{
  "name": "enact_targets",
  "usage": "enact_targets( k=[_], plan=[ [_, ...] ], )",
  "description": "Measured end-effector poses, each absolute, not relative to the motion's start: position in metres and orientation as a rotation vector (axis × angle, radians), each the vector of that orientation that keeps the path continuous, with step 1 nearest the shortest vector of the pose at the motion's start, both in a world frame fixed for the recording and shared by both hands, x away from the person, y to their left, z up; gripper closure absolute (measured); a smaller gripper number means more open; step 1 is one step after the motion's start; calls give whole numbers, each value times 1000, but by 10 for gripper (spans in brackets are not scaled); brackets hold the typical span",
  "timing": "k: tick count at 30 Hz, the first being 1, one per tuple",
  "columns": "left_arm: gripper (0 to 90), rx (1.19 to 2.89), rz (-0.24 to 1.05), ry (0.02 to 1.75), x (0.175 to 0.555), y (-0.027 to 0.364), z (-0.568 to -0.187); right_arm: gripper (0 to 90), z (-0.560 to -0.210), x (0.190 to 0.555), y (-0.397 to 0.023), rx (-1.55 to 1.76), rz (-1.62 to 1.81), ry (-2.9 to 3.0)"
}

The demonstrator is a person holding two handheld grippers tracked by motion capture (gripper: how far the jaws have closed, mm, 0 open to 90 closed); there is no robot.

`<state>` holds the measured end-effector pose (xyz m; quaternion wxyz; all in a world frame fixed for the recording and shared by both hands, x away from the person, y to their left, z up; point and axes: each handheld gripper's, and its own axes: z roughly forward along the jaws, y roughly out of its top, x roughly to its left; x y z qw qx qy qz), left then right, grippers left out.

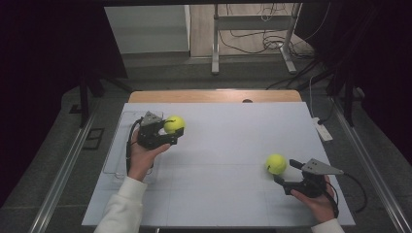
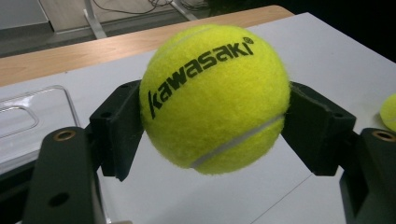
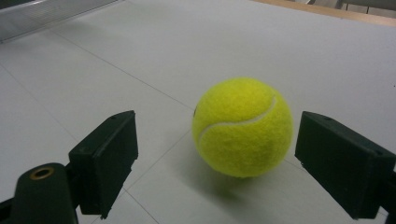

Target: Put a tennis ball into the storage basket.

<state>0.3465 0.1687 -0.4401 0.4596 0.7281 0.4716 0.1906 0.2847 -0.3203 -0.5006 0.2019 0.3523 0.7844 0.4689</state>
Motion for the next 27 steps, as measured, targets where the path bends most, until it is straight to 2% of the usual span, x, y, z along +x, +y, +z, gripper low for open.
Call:
enact_targets(
  k=[27],
  plan=[
    [266,1760,512,1224,346,189,-442,138,-501,285,-321,979,1312,2191]
  ],
)
